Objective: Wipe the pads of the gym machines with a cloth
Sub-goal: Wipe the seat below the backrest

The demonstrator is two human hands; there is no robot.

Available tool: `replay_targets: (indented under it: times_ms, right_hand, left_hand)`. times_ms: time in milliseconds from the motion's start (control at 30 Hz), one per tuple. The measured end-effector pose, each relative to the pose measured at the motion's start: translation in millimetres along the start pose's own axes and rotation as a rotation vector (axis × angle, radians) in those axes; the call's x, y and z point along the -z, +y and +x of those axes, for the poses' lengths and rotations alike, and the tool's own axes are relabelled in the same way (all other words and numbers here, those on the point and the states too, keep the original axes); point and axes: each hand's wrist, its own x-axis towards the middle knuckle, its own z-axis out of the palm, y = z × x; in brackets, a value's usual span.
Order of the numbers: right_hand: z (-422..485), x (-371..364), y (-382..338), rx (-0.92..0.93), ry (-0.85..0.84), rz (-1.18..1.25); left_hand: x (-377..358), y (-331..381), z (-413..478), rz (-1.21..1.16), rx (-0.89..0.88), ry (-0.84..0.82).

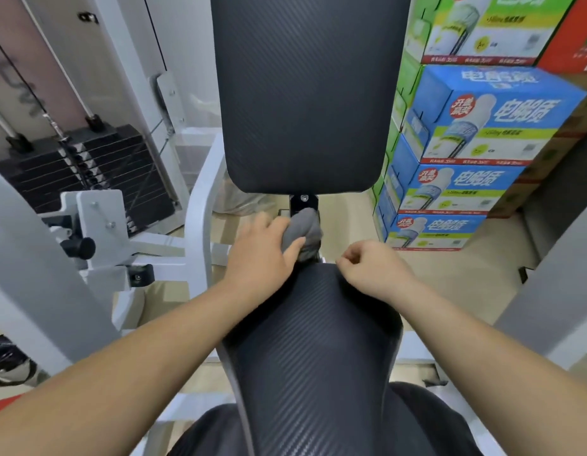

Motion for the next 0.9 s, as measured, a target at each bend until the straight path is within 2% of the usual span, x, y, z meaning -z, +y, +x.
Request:
replay_targets:
  times_ms: [100, 200, 267, 333, 433, 467, 533, 600, 700, 800, 900]
  right_hand:
    - [8, 0, -4, 0.004, 0.038, -0.169]
    - [13, 4, 2, -0.017, 0.032, -0.227]
    - [14, 4, 6, -0.022, 0.031, -0.228]
    - [13, 1, 7, 0.002, 0.036, -0.251]
    - [11, 1, 7, 0.011, 0.029, -0.250]
    - [11, 2, 7, 0.007, 0.022, -0.245]
    - [12, 5, 6, 0.009, 0.011, -0.259]
    - [13, 5, 2, 0.020, 0.010, -0.284]
    - [11, 4, -2, 0.023, 0.027, -0.295]
    - [8, 5, 2, 0.006, 0.023, -0.266]
    - [8, 8, 9, -0.019, -0.034, -0.222]
  left_hand:
    - [-27, 3, 40, 0.299, -0.388, 0.071]
    - [-41, -5, 58, 0.616, -0.607, -0.040]
    - [-42, -16, 61, 0.693, -0.646, -0.072]
    - [-40, -22, 64, 0.674, -0.634, -0.152]
    - [-28, -22, 65, 0.667, -0.487, -0.356]
    - [-23, -22, 63, 0.668, -0.414, -0.375]
    - [-13, -22, 55, 0.642, -0.373, -0.308]
    - [-8, -19, 51, 0.594, -0.457, -0.186]
    - [-21, -3, 56, 0.526, -0.693, -0.067]
    - [-36, 13, 71, 0.629, -0.848, -0.146]
    - [-46, 0, 76, 0.747, -0.900, -0.255]
